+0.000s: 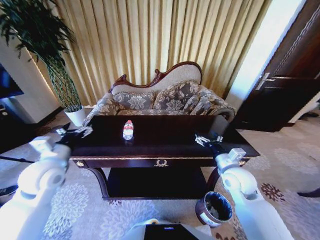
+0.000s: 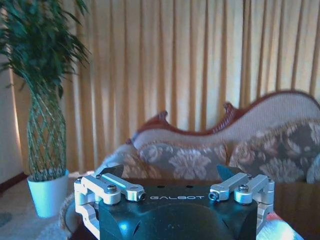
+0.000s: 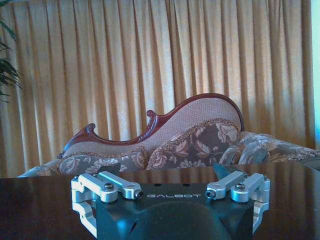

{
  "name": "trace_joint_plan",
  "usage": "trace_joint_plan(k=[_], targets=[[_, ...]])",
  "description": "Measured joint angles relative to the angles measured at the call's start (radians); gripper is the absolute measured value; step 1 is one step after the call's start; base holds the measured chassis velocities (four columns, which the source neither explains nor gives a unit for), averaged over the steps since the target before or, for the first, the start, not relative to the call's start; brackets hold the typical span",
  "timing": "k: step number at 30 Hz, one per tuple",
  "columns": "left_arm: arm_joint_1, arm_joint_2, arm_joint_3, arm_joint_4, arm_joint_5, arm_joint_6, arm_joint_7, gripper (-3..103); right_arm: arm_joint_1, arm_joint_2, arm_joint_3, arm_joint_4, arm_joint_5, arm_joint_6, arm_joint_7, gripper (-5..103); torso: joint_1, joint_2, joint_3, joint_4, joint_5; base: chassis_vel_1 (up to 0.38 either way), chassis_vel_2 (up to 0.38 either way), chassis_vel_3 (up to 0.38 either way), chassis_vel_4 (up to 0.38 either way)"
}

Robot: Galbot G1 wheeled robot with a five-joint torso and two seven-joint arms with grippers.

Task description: Move to the front of the table and place the trash on the table into the trash bin.

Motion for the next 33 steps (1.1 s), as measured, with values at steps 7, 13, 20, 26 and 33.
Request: trace_joint_plan(k=[7, 13, 20, 26, 33], targets=[[-0.231, -0.009, 0.266, 0.136, -0.009, 0.005, -0.108, 100, 0.014, 0.022, -0.003, -0.019, -0.010, 0.000, 0.005, 100, 0.000, 0.000, 0.000, -0.0001, 0.0001, 0.000, 0.000, 0.000, 0.000], [-0.361, -0.076, 0.448, 0.209, -0.007, 0.013, -0.201, 100, 0.026, 0.021, -0.003, -0.031, -0.012, 0.000, 0.008, 100, 0.000, 0.000, 0.000, -0.0001, 0.0000, 0.000, 0.000, 0.000, 0.000], [-0.437, -0.156, 0.582, 0.276, -0.001, 0.013, -0.284, 100, 0.041, 0.021, -0.003, -0.053, -0.014, 0.000, 0.008, 100, 0.000, 0.000, 0.000, 0.0000, 0.0003, 0.000, 0.000, 0.000, 0.000], [-0.467, -0.223, 0.669, 0.324, -0.004, 0.020, -0.376, 100, 0.049, 0.022, -0.005, -0.071, -0.014, 0.002, 0.008, 100, 0.000, 0.000, 0.000, 0.0000, 0.0003, 0.000, 0.000, 0.000, 0.000], [-0.488, -0.283, 0.710, 0.362, -0.025, 0.039, -0.415, 100, 0.060, 0.025, -0.003, -0.085, -0.015, 0.004, 0.008, 100, 0.000, 0.000, 0.000, 0.0000, 0.0001, 0.000, 0.000, 0.000, 0.000]])
